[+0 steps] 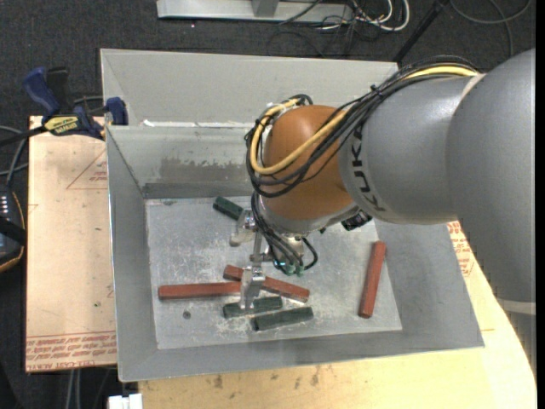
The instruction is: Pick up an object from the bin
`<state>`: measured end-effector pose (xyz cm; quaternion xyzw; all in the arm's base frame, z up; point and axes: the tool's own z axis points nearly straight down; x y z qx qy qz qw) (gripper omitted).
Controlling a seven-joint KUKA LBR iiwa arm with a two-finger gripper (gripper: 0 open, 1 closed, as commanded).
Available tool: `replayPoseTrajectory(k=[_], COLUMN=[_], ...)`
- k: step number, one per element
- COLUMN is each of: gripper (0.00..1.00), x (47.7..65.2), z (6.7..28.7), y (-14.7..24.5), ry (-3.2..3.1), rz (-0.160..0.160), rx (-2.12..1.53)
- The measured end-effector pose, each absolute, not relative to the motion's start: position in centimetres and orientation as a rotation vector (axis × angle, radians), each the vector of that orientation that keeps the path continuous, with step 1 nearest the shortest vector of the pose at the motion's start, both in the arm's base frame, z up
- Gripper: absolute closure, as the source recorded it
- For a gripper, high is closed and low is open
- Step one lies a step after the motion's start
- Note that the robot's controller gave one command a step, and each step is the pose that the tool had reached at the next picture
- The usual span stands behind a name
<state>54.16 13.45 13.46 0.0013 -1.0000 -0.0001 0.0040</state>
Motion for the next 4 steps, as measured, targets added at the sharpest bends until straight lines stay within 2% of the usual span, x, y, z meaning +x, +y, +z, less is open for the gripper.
replayPoseTrajectory(k=[1,2,3,4], gripper=[0.0,1.0,1.0,1.0], x=[54.4,56.1,56.1,55.4], z=[13.9,7.9,7.9,22.9], y=[13.4,14.6,14.6,14.9], ry=[-3.141,-3.166,-3.166,-3.146], rz=[-0.002,-0.013,-0.014,-0.003], rx=[0.0,-0.017,-0.017,0.02])
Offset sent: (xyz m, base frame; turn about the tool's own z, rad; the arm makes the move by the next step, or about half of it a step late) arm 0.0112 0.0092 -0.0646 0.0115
